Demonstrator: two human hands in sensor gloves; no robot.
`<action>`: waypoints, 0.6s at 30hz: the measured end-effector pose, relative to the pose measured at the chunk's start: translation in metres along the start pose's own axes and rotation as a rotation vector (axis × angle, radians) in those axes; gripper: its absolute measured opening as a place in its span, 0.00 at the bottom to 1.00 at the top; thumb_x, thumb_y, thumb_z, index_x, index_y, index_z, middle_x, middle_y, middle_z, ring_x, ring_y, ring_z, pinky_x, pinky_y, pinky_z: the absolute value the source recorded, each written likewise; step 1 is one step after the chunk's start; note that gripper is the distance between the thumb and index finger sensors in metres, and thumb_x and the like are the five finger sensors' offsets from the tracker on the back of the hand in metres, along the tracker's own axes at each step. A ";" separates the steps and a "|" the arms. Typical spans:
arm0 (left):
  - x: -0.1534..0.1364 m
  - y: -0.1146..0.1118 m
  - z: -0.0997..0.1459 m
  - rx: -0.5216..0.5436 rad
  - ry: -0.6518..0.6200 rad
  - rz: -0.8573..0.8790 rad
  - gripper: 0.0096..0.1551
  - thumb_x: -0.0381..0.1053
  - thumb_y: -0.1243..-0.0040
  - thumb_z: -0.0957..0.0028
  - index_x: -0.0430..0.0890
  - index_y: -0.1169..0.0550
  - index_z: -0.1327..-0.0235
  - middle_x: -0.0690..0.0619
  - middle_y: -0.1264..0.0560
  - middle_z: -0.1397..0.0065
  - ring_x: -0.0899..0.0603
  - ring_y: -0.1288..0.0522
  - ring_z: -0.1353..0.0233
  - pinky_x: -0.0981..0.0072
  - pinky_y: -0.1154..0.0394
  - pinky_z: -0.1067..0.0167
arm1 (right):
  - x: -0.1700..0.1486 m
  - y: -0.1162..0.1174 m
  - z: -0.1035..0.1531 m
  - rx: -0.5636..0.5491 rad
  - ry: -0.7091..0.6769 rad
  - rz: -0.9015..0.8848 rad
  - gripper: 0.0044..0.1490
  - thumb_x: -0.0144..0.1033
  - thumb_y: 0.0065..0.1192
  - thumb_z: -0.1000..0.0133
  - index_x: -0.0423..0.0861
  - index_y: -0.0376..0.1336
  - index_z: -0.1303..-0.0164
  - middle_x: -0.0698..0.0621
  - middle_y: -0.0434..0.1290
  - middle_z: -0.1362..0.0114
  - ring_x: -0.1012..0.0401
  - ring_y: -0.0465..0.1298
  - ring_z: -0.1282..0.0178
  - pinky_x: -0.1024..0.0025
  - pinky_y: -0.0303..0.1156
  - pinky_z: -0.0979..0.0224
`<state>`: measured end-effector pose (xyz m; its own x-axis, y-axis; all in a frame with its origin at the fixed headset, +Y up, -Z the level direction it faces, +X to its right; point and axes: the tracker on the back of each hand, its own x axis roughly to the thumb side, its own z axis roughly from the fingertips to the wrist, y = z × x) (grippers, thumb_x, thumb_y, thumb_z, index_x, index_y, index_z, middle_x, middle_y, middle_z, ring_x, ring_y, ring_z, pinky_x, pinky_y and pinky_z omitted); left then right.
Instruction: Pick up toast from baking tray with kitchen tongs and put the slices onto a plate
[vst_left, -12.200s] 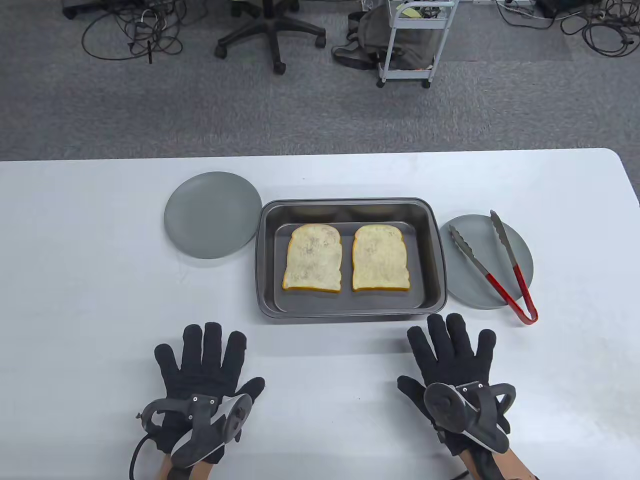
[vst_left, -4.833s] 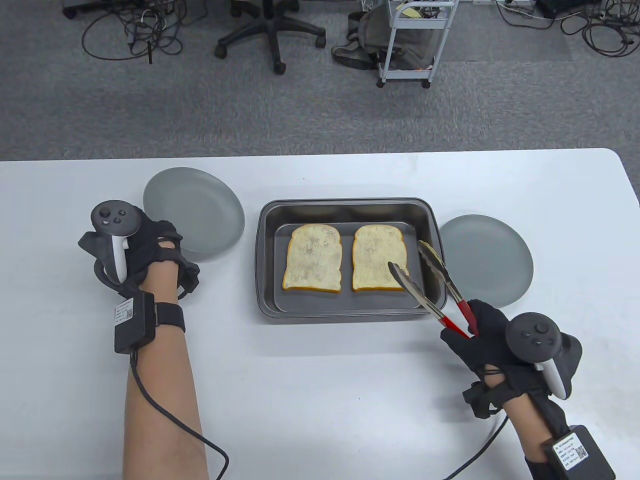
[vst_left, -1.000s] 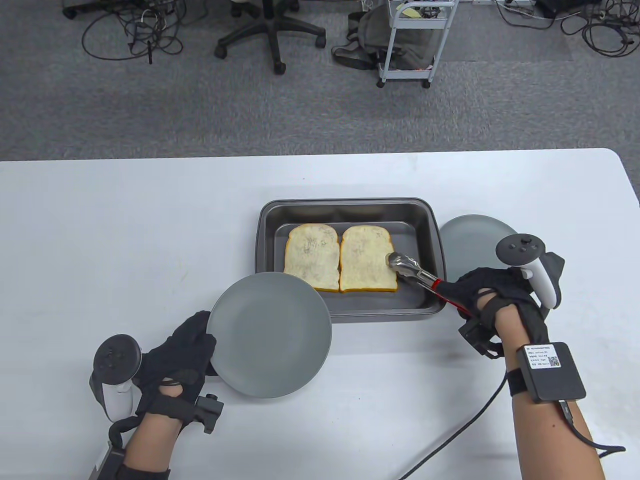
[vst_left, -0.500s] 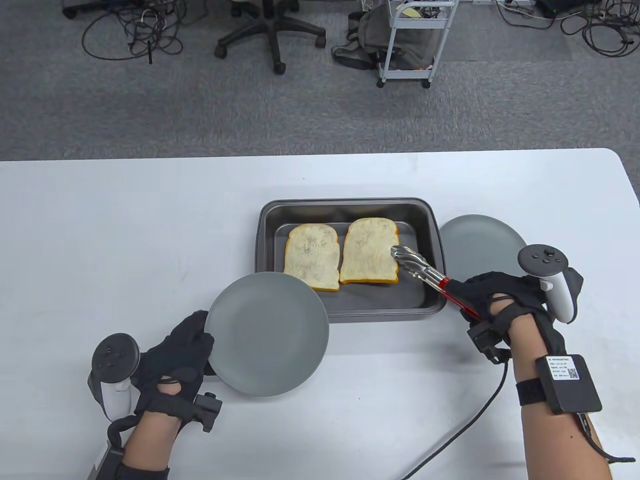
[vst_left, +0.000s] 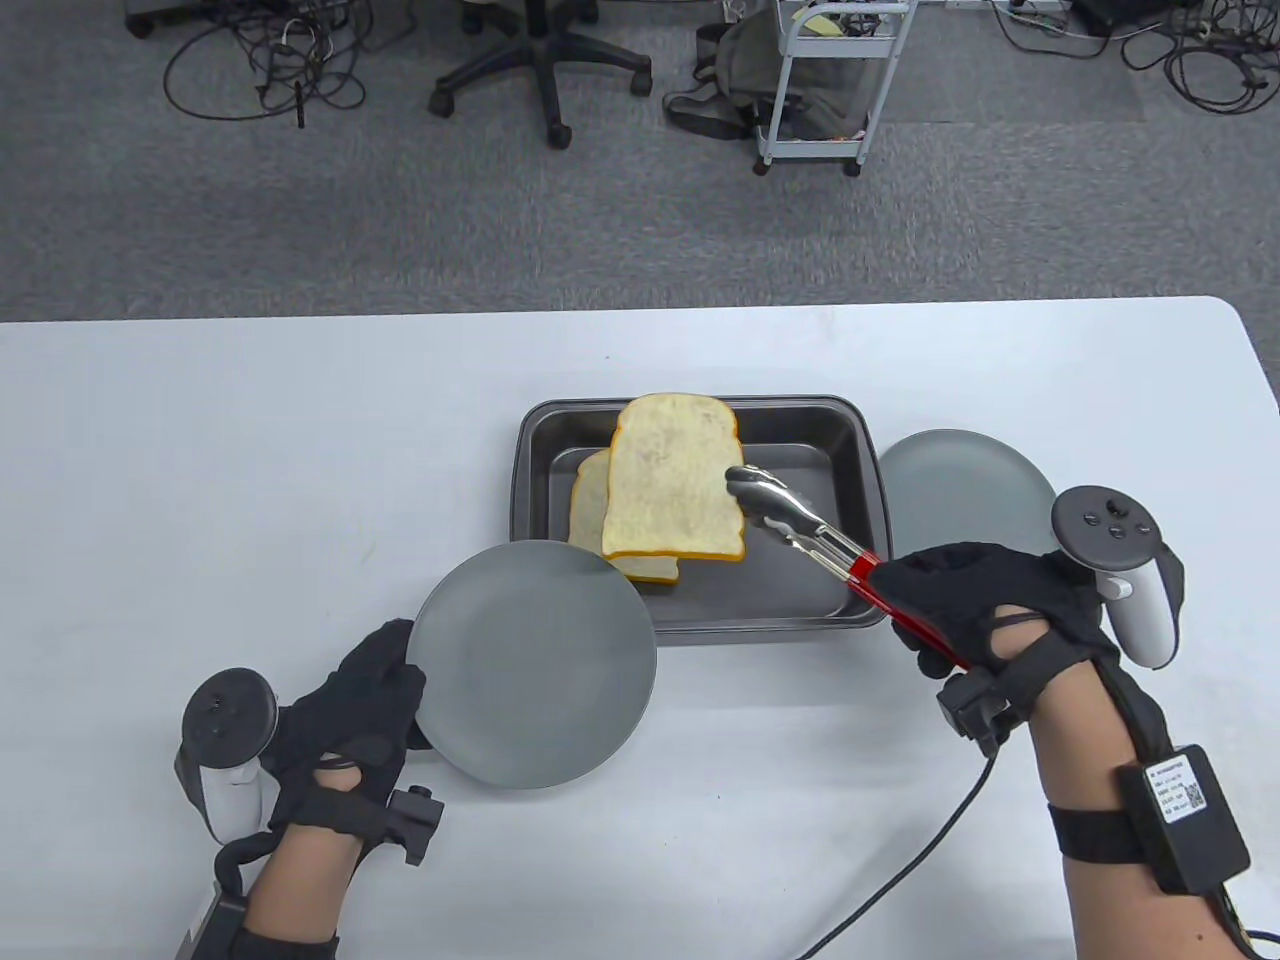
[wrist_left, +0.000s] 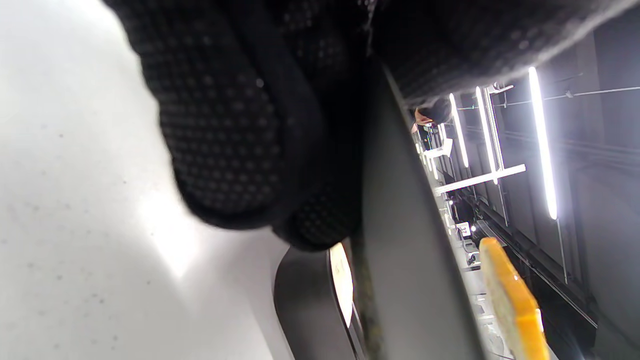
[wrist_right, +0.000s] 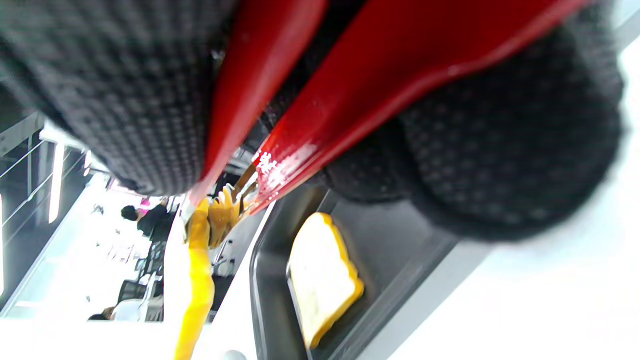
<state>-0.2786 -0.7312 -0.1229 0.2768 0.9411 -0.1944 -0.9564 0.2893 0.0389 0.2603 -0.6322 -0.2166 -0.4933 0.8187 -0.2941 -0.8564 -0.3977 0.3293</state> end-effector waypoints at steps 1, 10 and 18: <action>0.000 0.000 0.000 0.000 0.000 0.002 0.32 0.50 0.32 0.48 0.40 0.27 0.33 0.47 0.12 0.46 0.48 0.03 0.61 0.73 0.03 0.67 | 0.002 0.006 0.002 0.015 -0.009 0.007 0.40 0.59 0.82 0.61 0.38 0.81 0.53 0.37 0.87 0.61 0.49 0.86 0.76 0.49 0.84 0.55; 0.000 0.000 0.001 0.009 0.002 -0.001 0.33 0.49 0.33 0.48 0.39 0.28 0.32 0.47 0.13 0.45 0.48 0.03 0.60 0.73 0.03 0.66 | 0.009 0.069 0.011 0.158 -0.036 0.135 0.40 0.59 0.82 0.61 0.39 0.80 0.52 0.37 0.87 0.61 0.49 0.86 0.76 0.49 0.84 0.54; 0.002 -0.003 0.003 0.002 -0.015 -0.029 0.33 0.49 0.32 0.48 0.39 0.28 0.32 0.46 0.13 0.45 0.47 0.03 0.60 0.72 0.03 0.66 | 0.014 0.094 0.010 0.139 -0.035 0.330 0.40 0.59 0.82 0.61 0.39 0.80 0.51 0.38 0.87 0.60 0.49 0.86 0.75 0.49 0.84 0.53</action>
<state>-0.2748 -0.7300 -0.1208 0.3059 0.9348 -0.1807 -0.9478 0.3170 0.0354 0.1746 -0.6537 -0.1814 -0.7320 0.6704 -0.1216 -0.6219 -0.5846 0.5210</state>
